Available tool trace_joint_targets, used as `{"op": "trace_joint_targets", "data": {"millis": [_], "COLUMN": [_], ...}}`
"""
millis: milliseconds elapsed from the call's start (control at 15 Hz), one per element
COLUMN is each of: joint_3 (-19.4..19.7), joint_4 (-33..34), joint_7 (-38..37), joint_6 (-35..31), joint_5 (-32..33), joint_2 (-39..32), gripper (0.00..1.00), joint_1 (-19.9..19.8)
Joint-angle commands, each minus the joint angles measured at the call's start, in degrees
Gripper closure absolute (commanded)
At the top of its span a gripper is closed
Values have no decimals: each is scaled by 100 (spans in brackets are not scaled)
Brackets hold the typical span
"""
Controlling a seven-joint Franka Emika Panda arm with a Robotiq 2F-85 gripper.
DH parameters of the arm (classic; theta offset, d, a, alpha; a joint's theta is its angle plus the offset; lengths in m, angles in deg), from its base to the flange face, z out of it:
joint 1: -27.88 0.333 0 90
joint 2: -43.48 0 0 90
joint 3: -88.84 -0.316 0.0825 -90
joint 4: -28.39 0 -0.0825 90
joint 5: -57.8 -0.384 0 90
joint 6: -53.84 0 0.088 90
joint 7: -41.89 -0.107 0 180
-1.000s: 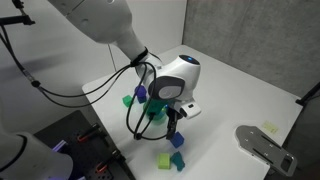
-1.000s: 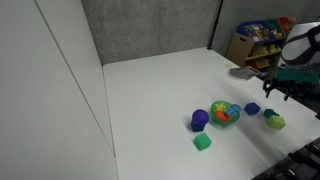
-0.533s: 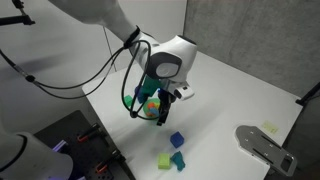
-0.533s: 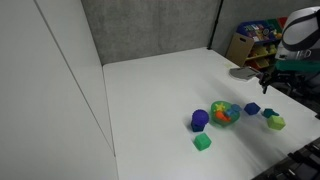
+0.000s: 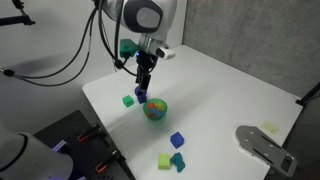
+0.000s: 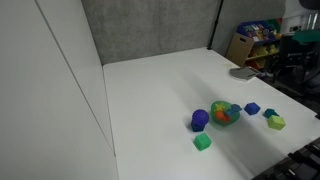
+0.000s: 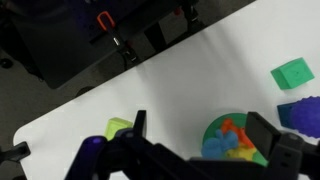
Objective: Remove the green block from the bowl
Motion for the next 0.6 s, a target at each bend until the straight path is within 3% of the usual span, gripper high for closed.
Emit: {"op": "trace_joint_targets", "data": {"millis": [0, 533], "joint_3": [-289, -545], "joint_4": [189, 649], "joint_7": [537, 2088], "joint_6": [487, 547], "joint_5": [35, -145], "joint_2": [620, 1630], "gripper": [0, 0], "joint_1": [69, 236]}}
